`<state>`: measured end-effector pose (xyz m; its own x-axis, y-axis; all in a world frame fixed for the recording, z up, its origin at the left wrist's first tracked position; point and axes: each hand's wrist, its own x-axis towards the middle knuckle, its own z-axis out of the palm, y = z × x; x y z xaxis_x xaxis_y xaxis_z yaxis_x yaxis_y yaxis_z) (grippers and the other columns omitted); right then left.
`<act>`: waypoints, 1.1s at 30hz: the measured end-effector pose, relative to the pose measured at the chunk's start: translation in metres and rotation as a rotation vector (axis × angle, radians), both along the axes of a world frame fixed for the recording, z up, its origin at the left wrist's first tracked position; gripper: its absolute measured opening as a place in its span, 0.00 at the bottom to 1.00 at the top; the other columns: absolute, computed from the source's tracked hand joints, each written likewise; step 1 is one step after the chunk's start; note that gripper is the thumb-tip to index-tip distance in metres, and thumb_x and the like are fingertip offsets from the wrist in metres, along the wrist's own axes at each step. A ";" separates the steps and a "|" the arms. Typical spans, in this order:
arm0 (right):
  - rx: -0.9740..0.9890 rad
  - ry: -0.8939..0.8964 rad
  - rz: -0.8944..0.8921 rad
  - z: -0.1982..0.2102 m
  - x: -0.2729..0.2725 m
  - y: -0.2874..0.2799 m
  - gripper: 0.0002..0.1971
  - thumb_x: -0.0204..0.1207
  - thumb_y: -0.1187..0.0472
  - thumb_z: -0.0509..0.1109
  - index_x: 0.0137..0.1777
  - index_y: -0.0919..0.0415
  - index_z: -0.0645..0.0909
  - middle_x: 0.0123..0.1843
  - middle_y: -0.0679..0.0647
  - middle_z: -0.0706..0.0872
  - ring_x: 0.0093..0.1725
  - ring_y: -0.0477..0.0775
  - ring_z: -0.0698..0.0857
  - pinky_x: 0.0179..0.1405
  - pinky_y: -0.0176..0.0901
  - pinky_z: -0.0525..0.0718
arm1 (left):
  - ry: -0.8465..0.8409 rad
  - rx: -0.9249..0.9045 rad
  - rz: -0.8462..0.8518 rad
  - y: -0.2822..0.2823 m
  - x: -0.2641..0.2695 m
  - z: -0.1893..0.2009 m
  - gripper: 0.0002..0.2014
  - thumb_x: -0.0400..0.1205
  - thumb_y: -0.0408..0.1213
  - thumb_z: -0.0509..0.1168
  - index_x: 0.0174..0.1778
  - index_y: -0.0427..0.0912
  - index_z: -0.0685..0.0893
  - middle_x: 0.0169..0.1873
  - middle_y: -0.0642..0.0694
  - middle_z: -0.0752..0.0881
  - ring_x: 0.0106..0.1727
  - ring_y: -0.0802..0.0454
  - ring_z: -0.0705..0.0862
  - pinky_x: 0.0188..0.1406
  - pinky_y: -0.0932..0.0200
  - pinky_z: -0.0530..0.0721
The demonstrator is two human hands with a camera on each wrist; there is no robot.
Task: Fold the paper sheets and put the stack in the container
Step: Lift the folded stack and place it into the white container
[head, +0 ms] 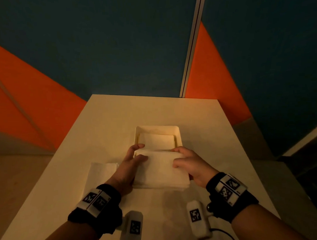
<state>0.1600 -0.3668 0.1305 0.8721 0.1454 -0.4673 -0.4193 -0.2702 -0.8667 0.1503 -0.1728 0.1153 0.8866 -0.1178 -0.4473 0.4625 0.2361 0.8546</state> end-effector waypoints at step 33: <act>-0.390 -0.198 -0.171 -0.004 0.102 0.019 0.09 0.74 0.66 0.68 0.45 0.72 0.86 0.43 0.65 0.86 0.48 0.62 0.86 0.45 0.47 0.82 | -0.257 0.975 -0.007 -0.010 0.096 0.008 0.15 0.80 0.34 0.63 0.63 0.39 0.82 0.62 0.38 0.82 0.63 0.41 0.80 0.56 0.59 0.77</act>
